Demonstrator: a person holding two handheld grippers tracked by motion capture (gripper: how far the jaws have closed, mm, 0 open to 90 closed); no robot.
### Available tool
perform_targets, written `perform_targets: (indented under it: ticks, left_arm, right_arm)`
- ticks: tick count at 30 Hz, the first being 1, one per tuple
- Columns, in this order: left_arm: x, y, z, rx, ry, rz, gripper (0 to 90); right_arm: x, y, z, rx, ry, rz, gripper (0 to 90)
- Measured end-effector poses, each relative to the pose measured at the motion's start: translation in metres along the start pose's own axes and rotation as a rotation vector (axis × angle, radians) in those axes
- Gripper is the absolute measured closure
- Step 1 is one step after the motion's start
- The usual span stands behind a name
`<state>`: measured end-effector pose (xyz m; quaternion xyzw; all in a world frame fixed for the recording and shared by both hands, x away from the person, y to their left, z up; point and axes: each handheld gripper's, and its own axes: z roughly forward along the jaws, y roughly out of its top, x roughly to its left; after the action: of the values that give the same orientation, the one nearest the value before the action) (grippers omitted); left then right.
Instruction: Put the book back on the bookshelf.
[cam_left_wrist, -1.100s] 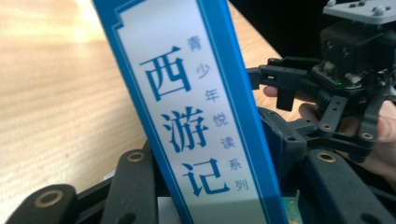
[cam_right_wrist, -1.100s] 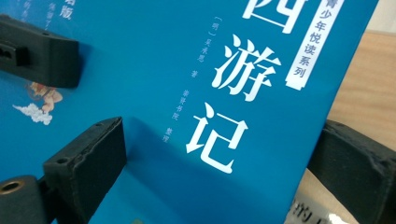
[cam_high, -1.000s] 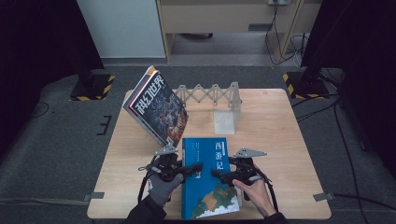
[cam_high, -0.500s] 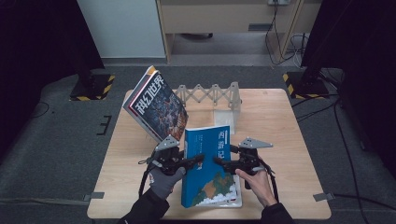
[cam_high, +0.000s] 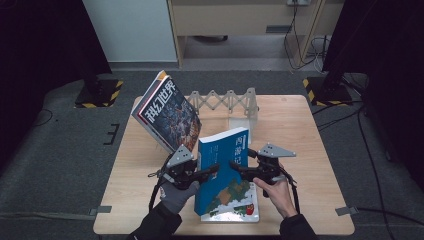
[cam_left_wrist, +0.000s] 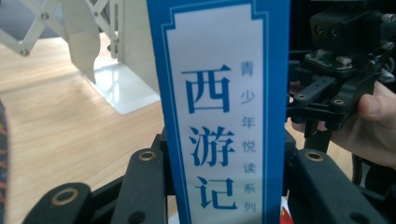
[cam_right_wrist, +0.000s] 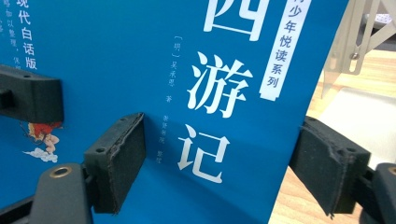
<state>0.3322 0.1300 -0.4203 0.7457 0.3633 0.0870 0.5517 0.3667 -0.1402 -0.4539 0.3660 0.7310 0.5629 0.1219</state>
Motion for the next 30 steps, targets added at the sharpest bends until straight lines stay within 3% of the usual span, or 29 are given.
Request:
perform_targets:
  ticks: [3,11,17,23,27,30]
  left_arm:
    - [0.004,-0.003,-0.001,-0.002,-0.01,-0.024,60.6]
    - [0.004,-0.004,-0.001,0.004,-0.012,-0.034,60.8]
    - [0.007,-0.006,-0.003,0.005,-0.014,-0.045,60.7]
    - [0.006,-0.007,-0.003,0.005,-0.017,-0.039,60.6]
    - [0.006,-0.007,-0.004,0.006,-0.019,-0.041,60.6]
    - [0.007,-0.008,-0.005,0.006,-0.02,-0.045,60.6]
  right_arm:
    - [0.0,-0.002,0.002,-0.002,0.009,0.01,21.9]
    - [-0.007,-0.005,0.0,-0.016,0.043,0.059,22.6]
    - [-0.018,-0.009,-0.012,-0.026,-0.032,0.043,25.9]
    - [-0.033,-0.019,-0.02,-0.025,-0.116,0.078,34.0]
    - [-0.033,-0.022,-0.02,-0.01,-0.143,0.067,42.9]
    - [-0.033,-0.024,-0.019,0.003,-0.13,0.076,43.8]
